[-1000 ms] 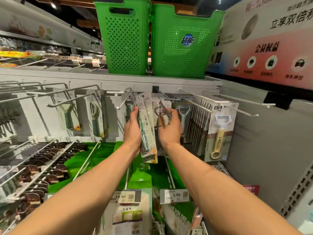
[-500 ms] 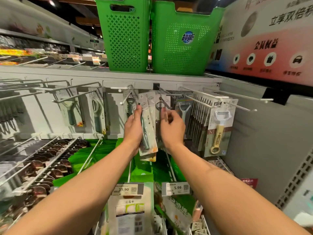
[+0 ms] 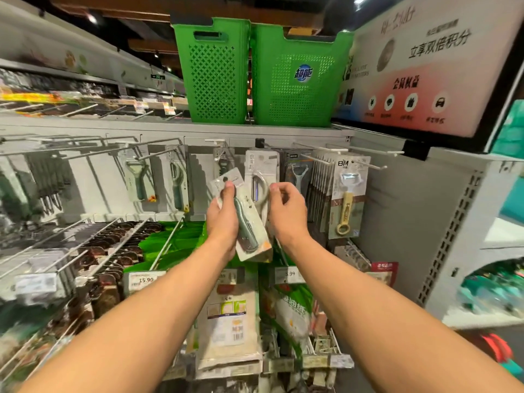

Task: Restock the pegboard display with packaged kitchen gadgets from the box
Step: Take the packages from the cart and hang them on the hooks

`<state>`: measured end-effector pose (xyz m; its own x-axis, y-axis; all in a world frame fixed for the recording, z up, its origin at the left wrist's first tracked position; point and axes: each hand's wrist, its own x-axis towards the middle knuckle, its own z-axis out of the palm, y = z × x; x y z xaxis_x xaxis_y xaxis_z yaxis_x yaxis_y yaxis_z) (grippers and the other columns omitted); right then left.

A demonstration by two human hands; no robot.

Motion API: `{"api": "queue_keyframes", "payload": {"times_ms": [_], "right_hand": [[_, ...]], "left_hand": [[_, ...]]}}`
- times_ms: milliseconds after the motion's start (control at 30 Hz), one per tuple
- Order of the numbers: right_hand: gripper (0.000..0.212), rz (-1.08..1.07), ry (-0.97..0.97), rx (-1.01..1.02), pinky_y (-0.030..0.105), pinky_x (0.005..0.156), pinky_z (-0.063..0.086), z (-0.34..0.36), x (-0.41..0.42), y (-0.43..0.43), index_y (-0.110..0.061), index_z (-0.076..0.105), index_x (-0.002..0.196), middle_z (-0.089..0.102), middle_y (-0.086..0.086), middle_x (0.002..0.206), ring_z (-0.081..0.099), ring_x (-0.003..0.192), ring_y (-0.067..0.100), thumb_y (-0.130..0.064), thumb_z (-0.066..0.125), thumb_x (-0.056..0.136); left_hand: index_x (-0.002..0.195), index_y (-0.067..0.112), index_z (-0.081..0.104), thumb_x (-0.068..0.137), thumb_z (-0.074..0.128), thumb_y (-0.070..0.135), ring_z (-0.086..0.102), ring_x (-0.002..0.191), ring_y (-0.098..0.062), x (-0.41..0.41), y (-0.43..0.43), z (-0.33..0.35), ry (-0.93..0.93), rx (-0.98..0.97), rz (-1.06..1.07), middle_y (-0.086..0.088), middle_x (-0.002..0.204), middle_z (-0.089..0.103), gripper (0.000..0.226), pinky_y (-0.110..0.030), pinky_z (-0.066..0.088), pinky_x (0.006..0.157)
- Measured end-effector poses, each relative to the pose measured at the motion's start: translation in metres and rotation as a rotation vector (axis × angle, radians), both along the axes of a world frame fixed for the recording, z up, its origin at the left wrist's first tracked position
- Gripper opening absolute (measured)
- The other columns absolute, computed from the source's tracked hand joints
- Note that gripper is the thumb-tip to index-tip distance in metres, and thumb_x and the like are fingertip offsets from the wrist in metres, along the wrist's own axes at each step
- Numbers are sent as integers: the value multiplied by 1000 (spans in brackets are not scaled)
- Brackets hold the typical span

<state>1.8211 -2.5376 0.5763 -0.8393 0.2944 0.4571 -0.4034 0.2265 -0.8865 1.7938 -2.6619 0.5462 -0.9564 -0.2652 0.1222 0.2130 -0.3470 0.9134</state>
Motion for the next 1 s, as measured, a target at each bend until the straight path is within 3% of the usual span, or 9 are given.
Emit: {"api": "queue_keyframes", "payload": {"times_ms": [133, 233, 367, 533, 700, 800, 867, 1000], "right_hand": [[20, -20, 8, -26, 14, 71, 43, 3, 18, 0, -18, 66, 106, 67, -6, 91, 60, 82, 3, -30, 50, 107], [19, -15, 4, -37, 11, 67, 40, 7, 30, -2, -19, 66, 106, 65, -11, 86, 58, 77, -2, -29, 50, 107], [16, 16, 17, -23, 19, 72, 44, 10, 40, -12, -23, 63, 104, 64, -11, 83, 58, 76, 1, -29, 49, 107], [10, 74, 46, 8, 30, 81, 49, 5, 42, -43, -25, 60, 107, 63, -11, 84, 59, 79, 7, -29, 51, 106], [9, 146, 49, 13, 34, 78, 50, 1, 42, -84, -29, 59, 100, 61, -11, 75, 56, 71, 8, -28, 53, 105], [12, 179, 44, 51, 28, 78, 50, 2, 43, -107, -22, 62, 105, 63, -11, 78, 59, 73, 5, -28, 52, 106], [11, 204, 40, 55, 25, 74, 48, 4, 43, -125, -23, 62, 106, 64, -10, 79, 59, 72, 4, -28, 52, 106], [11, 222, 30, 60, 26, 80, 51, 10, 36, -160, -24, 63, 107, 65, -11, 84, 61, 78, 5, -28, 54, 106]], "left_hand": [[112, 22, 70, 83, 66, 75, 77, 100, -23, 18, 3, 2, -5, -2, 30, 0, 103, 81, 61, -51, 58, 99], [119, 21, 69, 75, 66, 80, 77, 102, -22, 28, -1, 6, 12, -2, 3, 1, 105, 81, 74, -49, 57, 101], [117, 22, 68, 76, 66, 79, 77, 102, -22, 41, -12, 10, 21, -1, 30, 2, 105, 81, 70, -49, 57, 101], [124, 22, 67, 63, 67, 94, 73, 114, -24, 51, -44, 8, 21, 18, 131, 1, 118, 78, 94, -49, 55, 103], [115, 22, 69, 70, 67, 86, 76, 106, -22, 64, -83, 9, 20, 13, 227, 2, 109, 80, 78, -45, 58, 97], [132, 24, 62, 57, 67, 100, 70, 119, -25, 56, -116, -4, -23, 41, 305, 0, 126, 75, 108, -51, 53, 106], [135, 23, 58, 52, 66, 102, 70, 118, -27, 50, -141, -9, -22, 19, 332, -1, 126, 74, 115, -53, 54, 105], [121, 21, 61, 61, 63, 97, 75, 106, -27, 66, -169, 10, -18, -14, 363, -3, 114, 78, 97, -51, 58, 97]]}}
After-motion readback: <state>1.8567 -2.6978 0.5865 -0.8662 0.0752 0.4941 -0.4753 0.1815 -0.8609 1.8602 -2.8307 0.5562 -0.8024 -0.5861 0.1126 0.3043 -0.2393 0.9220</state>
